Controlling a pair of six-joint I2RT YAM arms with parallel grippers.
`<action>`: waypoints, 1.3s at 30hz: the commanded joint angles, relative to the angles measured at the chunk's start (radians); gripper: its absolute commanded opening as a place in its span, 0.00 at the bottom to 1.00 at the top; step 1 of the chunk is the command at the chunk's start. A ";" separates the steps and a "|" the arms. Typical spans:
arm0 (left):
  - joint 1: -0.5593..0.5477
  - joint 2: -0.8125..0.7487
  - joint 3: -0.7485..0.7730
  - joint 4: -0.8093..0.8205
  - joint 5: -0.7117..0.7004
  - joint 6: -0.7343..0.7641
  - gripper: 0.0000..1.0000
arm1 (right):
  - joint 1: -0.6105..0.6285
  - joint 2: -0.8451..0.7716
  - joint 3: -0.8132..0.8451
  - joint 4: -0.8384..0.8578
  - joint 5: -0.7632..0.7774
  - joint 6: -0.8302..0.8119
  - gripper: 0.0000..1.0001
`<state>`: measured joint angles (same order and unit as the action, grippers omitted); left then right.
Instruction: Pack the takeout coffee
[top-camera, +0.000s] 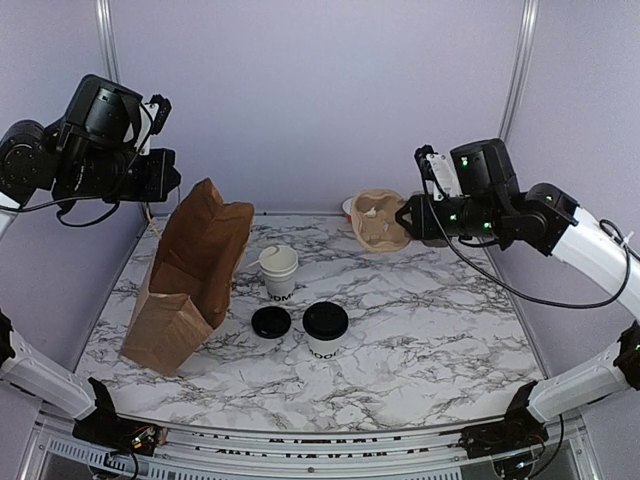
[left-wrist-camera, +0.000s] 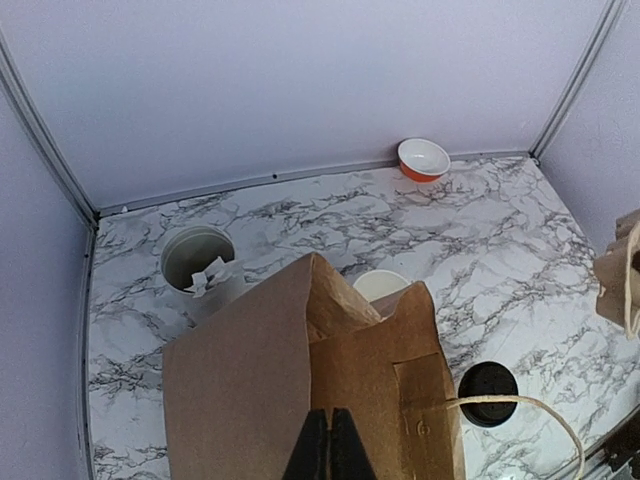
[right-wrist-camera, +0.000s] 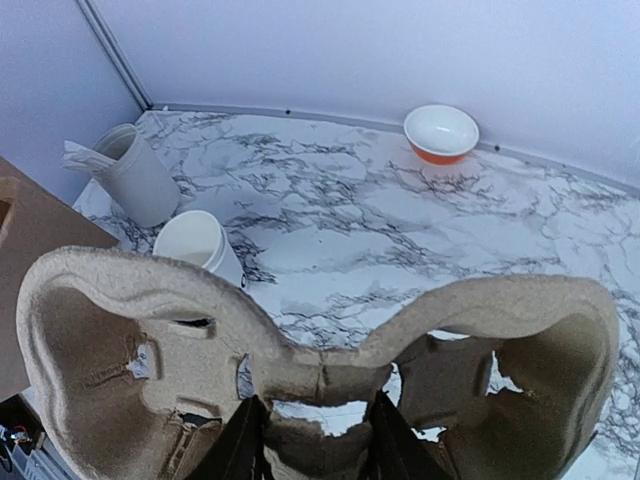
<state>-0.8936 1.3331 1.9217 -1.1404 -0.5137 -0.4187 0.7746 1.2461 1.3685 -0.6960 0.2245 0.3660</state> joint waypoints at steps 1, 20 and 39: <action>0.002 -0.028 -0.071 0.053 0.126 0.049 0.00 | -0.004 0.012 0.116 0.094 -0.110 -0.138 0.33; -0.007 -0.069 -0.161 0.175 0.250 0.003 0.00 | 0.203 0.249 0.362 0.431 -0.558 -0.306 0.35; -0.008 -0.057 -0.142 0.200 0.204 -0.032 0.00 | 0.264 0.378 0.283 0.826 -1.001 0.019 0.35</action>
<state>-0.8986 1.2823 1.7535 -0.9844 -0.2909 -0.4419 1.0237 1.5856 1.6703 -0.0105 -0.6636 0.2771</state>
